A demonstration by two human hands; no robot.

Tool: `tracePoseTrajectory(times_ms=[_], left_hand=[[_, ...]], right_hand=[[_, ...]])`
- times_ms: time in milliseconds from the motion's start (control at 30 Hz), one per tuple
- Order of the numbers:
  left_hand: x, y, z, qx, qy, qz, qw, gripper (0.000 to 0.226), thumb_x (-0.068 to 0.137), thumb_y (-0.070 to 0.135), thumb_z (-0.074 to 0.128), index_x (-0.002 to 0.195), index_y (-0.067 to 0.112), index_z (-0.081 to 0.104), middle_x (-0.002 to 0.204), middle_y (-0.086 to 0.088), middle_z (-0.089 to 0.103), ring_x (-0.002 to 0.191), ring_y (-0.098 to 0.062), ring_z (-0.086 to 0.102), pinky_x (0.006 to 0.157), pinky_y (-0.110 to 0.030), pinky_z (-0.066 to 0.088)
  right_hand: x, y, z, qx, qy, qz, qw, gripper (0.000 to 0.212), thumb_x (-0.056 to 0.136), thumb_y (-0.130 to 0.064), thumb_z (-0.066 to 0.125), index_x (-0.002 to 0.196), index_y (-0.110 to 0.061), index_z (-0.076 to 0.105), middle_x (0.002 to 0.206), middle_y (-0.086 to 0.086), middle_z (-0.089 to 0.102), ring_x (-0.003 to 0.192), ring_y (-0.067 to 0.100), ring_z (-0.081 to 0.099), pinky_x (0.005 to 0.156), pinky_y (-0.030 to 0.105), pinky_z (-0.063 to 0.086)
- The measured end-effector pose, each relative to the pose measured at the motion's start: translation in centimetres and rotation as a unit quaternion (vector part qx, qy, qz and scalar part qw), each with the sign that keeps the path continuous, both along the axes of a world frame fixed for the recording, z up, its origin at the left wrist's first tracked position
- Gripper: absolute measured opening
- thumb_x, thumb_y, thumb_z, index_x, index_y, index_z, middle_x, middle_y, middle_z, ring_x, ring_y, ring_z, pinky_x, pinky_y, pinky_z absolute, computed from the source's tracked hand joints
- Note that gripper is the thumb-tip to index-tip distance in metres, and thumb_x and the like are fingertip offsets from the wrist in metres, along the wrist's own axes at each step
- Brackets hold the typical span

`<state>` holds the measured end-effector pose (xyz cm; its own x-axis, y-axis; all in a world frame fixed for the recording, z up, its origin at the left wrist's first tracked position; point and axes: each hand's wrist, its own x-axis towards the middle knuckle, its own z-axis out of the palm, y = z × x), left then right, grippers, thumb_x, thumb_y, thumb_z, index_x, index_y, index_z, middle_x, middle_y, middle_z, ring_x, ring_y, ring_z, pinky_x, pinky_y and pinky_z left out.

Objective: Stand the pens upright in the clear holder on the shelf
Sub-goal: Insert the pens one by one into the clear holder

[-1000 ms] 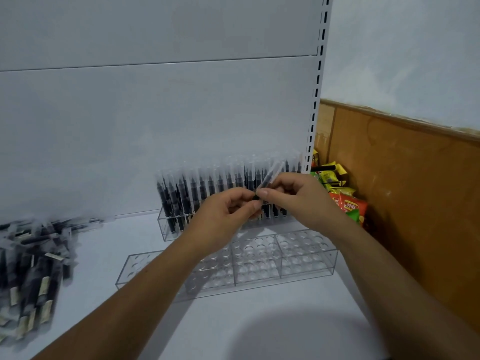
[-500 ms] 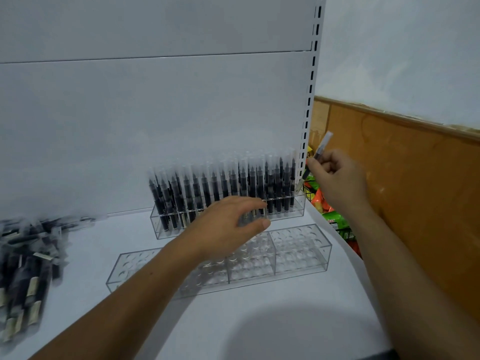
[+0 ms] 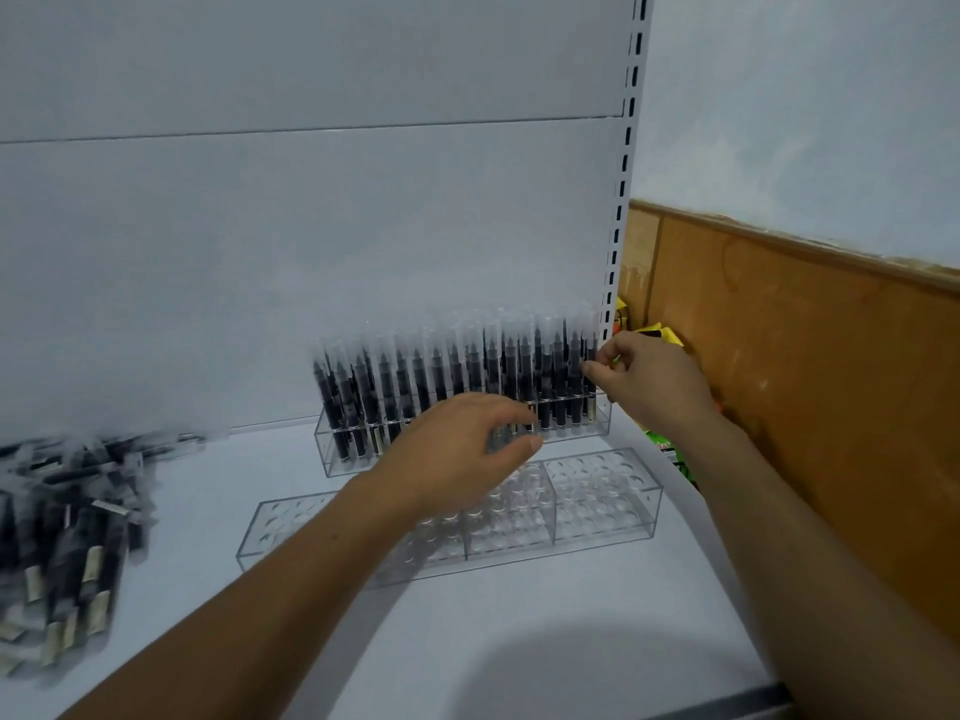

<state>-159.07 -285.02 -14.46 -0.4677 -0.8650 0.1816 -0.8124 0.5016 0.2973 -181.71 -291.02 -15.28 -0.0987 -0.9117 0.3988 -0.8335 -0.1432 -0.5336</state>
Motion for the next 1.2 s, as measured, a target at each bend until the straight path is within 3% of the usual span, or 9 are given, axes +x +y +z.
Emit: tracePoseTrajectory(times_ms=[100, 233, 333, 433, 600, 733, 933, 1067, 1200], left_hand=[[-0.3, 0.7, 1.3, -0.069, -0.063, -0.009, 0.996, 0.049, 0.097, 0.056, 0.037, 0.138, 0.031, 0.048, 0.141, 0.012, 0.050, 0.129, -0.007, 0.044, 0.108, -0.032, 0.032], [1.9, 2.6, 2.2, -0.060, -0.013, 0.035, 0.998, 0.049, 0.097, 0.056, 0.036, 0.139, 0.034, 0.045, 0.143, 0.014, 0.047, 0.129, -0.006, 0.043, 0.107, -0.031, 0.033], [5.8, 4.2, 1.1, -0.031, -0.029, 0.081, 0.996, 0.050, 0.093, 0.062, 0.036, 0.135, 0.038, 0.050, 0.140, 0.018, 0.050, 0.124, -0.003, 0.047, 0.101, -0.028, 0.039], [9.0, 5.6, 0.3, -0.016, -0.025, 0.144, 0.989, 0.048, 0.091, 0.065, 0.035, 0.125, 0.040, 0.058, 0.134, 0.021, 0.054, 0.115, -0.002, 0.053, 0.092, -0.025, 0.042], [9.1, 6.4, -0.5, -0.004, -0.011, 0.182, 0.983, 0.047, 0.094, 0.063, 0.029, 0.099, 0.036, 0.067, 0.096, 0.013, 0.071, 0.087, -0.007, 0.062, 0.073, -0.025, 0.046], [7.9, 5.7, -0.8, -0.026, -0.007, 0.177, 0.984, 0.051, 0.096, 0.061, 0.029, 0.066, 0.027, 0.052, 0.062, 0.009, 0.059, 0.062, -0.004, 0.055, 0.057, -0.024, 0.038], [8.4, 5.5, -0.1, -0.001, 0.062, 0.171, 0.983, 0.042, 0.098, 0.052, 0.035, 0.069, 0.028, 0.053, 0.071, 0.009, 0.061, 0.069, -0.010, 0.056, 0.059, -0.027, 0.039], [13.2, 6.9, 0.4, -0.031, 0.098, 0.223, 0.969, 0.027, 0.096, 0.048, 0.044, 0.102, 0.035, 0.067, 0.110, 0.017, 0.066, 0.101, -0.007, 0.059, 0.082, -0.026, 0.045], [20.3, 9.5, -0.1, -0.093, 0.125, 0.305, 0.940, 0.029, 0.095, 0.043, 0.050, 0.115, 0.031, 0.066, 0.117, 0.014, 0.065, 0.100, -0.009, 0.061, 0.089, -0.030, 0.047]], right_hand=[[0.0, 1.0, 1.2, 0.007, 0.052, -0.012, 0.999, 0.023, 0.091, -0.050, 0.060, 0.085, -0.028, 0.060, 0.068, -0.012, 0.054, 0.061, 0.006, 0.046, 0.052, 0.025, 0.032], [0.0, 2.9, 2.8, 0.016, 0.114, -0.036, 0.993, 0.031, 0.093, -0.055, 0.052, 0.088, -0.026, 0.061, 0.064, -0.012, 0.049, 0.055, 0.006, 0.044, 0.048, 0.022, 0.026], [0.9, 3.9, 3.4, 0.029, 0.145, 0.005, 0.989, 0.033, 0.095, -0.053, 0.050, 0.090, -0.024, 0.064, 0.070, -0.013, 0.055, 0.062, 0.004, 0.048, 0.052, 0.024, 0.035], [3.4, 4.4, 3.9, 0.074, 0.140, 0.109, 0.981, 0.031, 0.097, -0.048, 0.050, 0.105, -0.025, 0.068, 0.088, -0.009, 0.064, 0.079, 0.009, 0.057, 0.071, 0.030, 0.049], [8.9, 5.0, 4.6, 0.131, 0.164, 0.225, 0.952, 0.031, 0.100, -0.041, 0.046, 0.123, -0.026, 0.061, 0.115, -0.006, 0.064, 0.096, 0.009, 0.053, 0.085, 0.026, 0.041], [12.0, 4.9, 5.3, 0.154, 0.194, 0.255, 0.935, 0.031, 0.102, -0.037, 0.044, 0.125, -0.024, 0.060, 0.123, -0.004, 0.062, 0.101, 0.013, 0.054, 0.087, 0.027, 0.042], [16.1, 4.7, 6.2, 0.164, 0.253, 0.272, 0.914, 0.030, 0.101, -0.034, 0.045, 0.124, -0.021, 0.060, 0.127, -0.001, 0.061, 0.110, 0.018, 0.056, 0.096, 0.033, 0.046], [20.0, 5.3, 6.3, 0.151, 0.265, 0.298, 0.904, 0.031, 0.101, -0.034, 0.045, 0.125, -0.021, 0.059, 0.127, 0.000, 0.060, 0.109, 0.018, 0.055, 0.091, 0.030, 0.044], [25.4, 6.5, 5.4, 0.140, 0.246, 0.338, 0.898, 0.035, 0.101, -0.035, 0.043, 0.132, -0.025, 0.054, 0.137, -0.002, 0.055, 0.119, 0.019, 0.051, 0.094, 0.029, 0.040]])
